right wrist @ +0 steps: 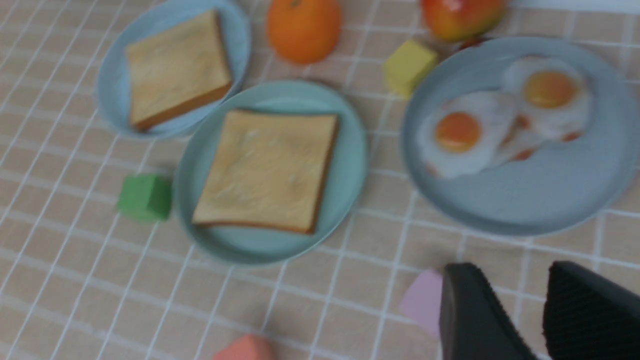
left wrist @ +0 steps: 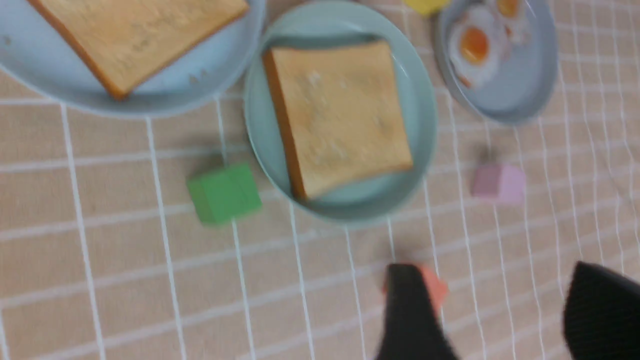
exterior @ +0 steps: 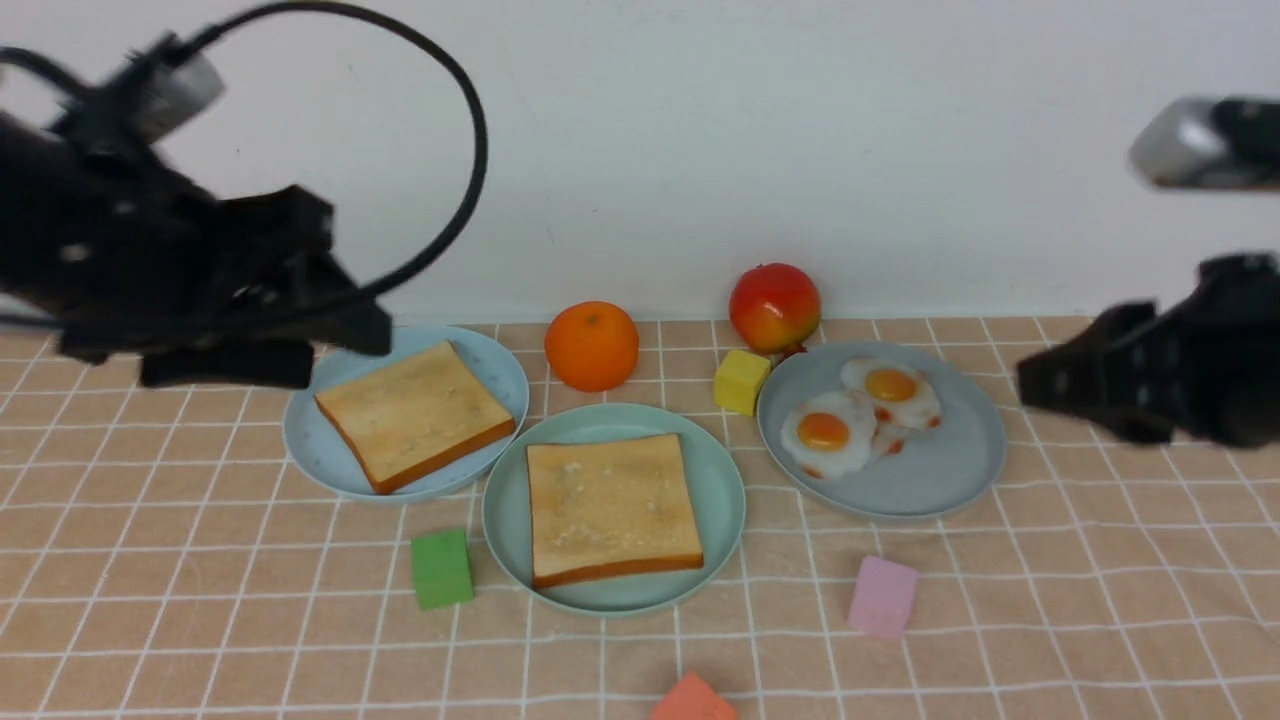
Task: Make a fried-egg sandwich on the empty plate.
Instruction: Use the right arm to grab a fried egg
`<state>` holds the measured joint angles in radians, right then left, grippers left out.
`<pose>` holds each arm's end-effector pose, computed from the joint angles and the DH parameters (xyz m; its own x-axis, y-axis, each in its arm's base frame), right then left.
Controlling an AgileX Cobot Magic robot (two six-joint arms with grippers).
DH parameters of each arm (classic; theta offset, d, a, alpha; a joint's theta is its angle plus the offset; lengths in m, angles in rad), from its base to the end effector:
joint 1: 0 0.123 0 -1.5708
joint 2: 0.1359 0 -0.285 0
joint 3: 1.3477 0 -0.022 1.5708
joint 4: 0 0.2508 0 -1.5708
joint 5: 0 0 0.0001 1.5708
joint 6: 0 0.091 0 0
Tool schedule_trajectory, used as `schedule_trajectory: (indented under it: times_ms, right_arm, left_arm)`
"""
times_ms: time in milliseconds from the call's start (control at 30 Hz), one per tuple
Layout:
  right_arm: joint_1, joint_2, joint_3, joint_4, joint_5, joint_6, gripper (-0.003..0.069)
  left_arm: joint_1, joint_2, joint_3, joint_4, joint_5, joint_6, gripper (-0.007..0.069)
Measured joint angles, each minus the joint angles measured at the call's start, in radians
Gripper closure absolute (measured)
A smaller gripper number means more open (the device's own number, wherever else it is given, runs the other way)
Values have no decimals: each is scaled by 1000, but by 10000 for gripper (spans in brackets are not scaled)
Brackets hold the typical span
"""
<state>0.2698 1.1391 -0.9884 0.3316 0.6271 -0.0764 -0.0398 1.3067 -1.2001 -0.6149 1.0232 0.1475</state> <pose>0.2256 0.0805 0.3465 -0.6618 0.0148 -0.7495 -0.2834 0.9206 0.2685 0.2588 -0.0552 0.3584 -0.8605 -0.1429 -0.4890 0.1494 0.8468 -0.5105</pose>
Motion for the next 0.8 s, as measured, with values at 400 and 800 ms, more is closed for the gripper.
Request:
schedule_trajectory:
  times_ms: [400,800]
  right_arm:
    - [-151,245,-215,-27,147,76,385]
    - [-146,618,-527,8,260,50,253]
  left_arm:
    - [-30,-308,284,-98,-102,275,624]
    - [-379,-284,304,109,-279,205,634]
